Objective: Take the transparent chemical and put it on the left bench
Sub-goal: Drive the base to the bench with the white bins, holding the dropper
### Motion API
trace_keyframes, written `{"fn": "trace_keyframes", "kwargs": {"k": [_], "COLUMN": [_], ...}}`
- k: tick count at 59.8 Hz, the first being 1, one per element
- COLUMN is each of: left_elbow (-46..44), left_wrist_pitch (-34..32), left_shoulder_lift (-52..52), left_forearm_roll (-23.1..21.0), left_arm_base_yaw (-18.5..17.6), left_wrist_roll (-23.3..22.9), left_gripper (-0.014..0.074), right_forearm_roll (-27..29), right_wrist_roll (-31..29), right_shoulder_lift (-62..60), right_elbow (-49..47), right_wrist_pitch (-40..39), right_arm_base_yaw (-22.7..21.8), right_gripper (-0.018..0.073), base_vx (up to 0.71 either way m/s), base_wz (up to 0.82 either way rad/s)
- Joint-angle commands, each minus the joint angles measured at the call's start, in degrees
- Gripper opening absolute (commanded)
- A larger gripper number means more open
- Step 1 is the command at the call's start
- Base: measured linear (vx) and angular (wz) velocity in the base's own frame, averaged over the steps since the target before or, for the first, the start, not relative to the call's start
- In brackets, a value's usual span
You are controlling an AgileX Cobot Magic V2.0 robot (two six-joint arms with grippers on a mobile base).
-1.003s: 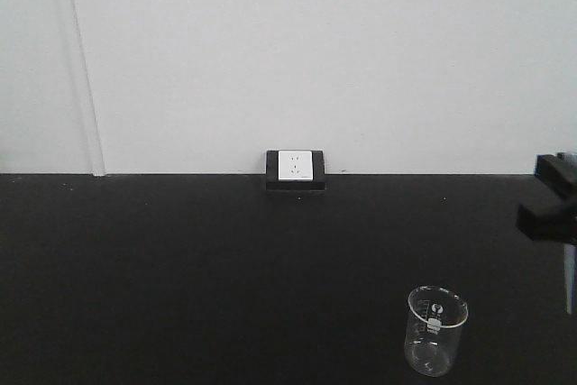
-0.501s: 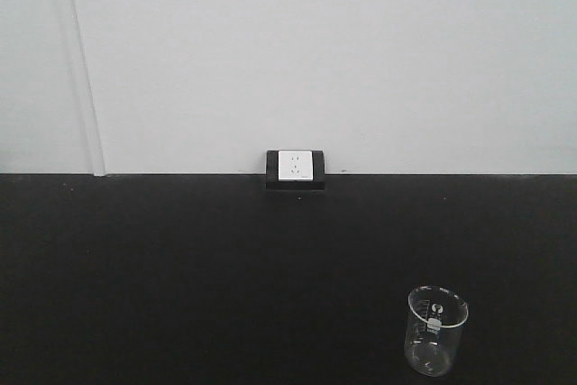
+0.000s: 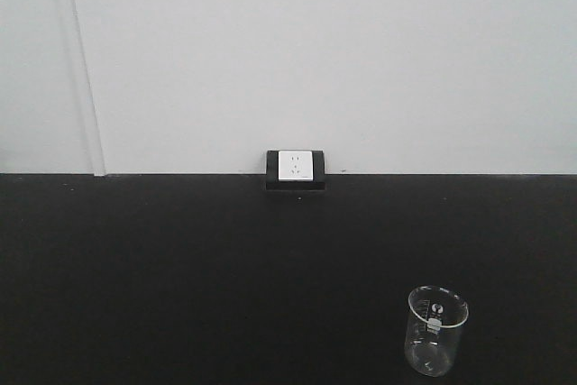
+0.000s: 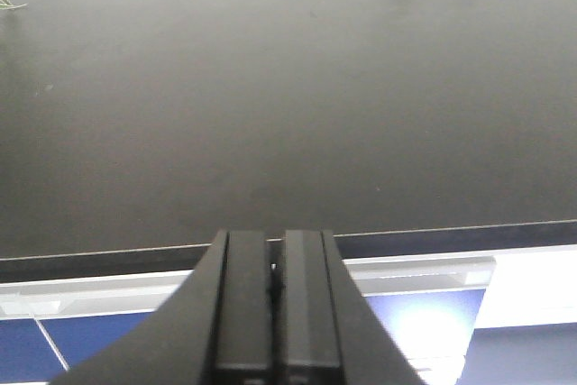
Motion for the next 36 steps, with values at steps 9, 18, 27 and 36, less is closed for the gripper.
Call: {"fn": "trace_keyframes", "kwargs": {"k": [9,18,27,36], "left_elbow": [0.9,0.9,0.9,0.9], "left_wrist_pitch": [-4.5,-4.5,-4.5,-4.5], "left_shoulder_lift": [-1.1,-1.1,-1.1,-1.1], "left_forearm_roll": [0.0,0.0,0.0,0.0], "left_arm_base_yaw": [-0.1,-0.1,-0.1,-0.1], "left_wrist_roll": [-0.4,-0.4,-0.4,-0.4], "left_gripper": [-0.0003,-0.0003,-0.0003,-0.0003], "right_forearm_roll": [-0.4,-0.4,-0.4,-0.4], "right_wrist_roll": [0.0,0.0,0.0,-0.2], "right_shoulder_lift": [0.3,0.3,0.3,0.3], "right_elbow": [-1.7,-1.7,-1.7,-1.7], "right_wrist_pitch": [-4.5,-4.5,-4.5,-4.5], "right_arm_base_yaw": [-0.3,-0.3,-0.3,-0.3], "right_gripper": [-0.0004,-0.0004,-0.0004,-0.0004], "base_vx": [0.0,-0.02,-0.1,-0.2], "base_wz": [0.0,0.02,0.02,0.05]}}
